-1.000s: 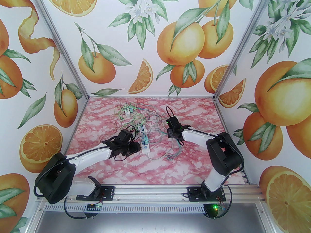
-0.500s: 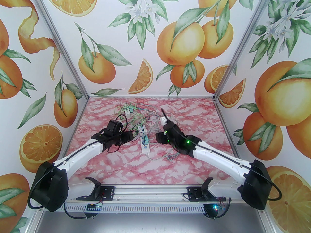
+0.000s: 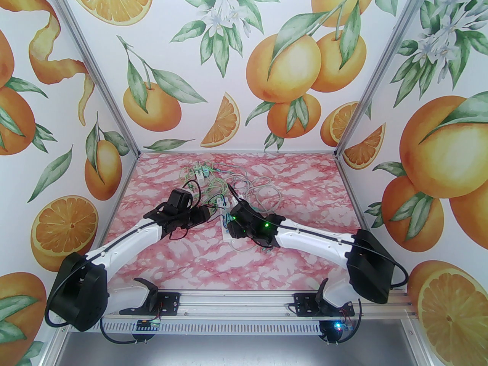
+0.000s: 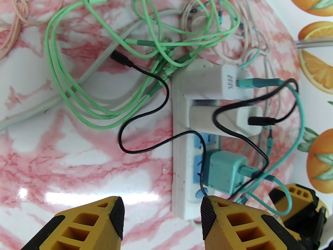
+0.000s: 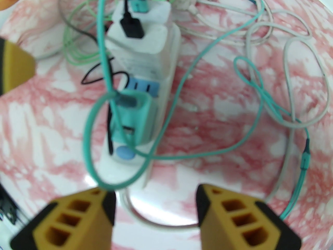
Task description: Pull the plug off the socket
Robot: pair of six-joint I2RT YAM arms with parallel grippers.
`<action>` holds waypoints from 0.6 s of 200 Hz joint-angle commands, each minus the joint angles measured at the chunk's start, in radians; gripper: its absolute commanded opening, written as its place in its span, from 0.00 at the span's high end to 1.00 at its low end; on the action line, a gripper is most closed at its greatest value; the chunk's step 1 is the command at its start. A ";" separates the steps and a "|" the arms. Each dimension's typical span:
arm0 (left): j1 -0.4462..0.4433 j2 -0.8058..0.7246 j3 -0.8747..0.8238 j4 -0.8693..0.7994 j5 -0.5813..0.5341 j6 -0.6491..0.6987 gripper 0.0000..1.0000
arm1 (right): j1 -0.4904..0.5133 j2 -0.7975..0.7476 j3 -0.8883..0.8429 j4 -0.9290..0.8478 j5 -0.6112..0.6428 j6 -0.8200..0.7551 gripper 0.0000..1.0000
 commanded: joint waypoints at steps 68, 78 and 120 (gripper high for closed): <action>0.015 -0.091 0.004 -0.080 -0.001 0.011 0.44 | -0.010 0.155 0.152 -0.078 0.030 0.003 0.43; 0.017 -0.096 0.014 -0.095 0.007 0.021 0.44 | -0.009 0.152 0.171 -0.106 0.032 0.011 0.43; 0.073 -0.090 0.052 -0.147 0.071 0.098 0.43 | 0.021 0.095 0.217 -0.217 0.065 0.104 0.41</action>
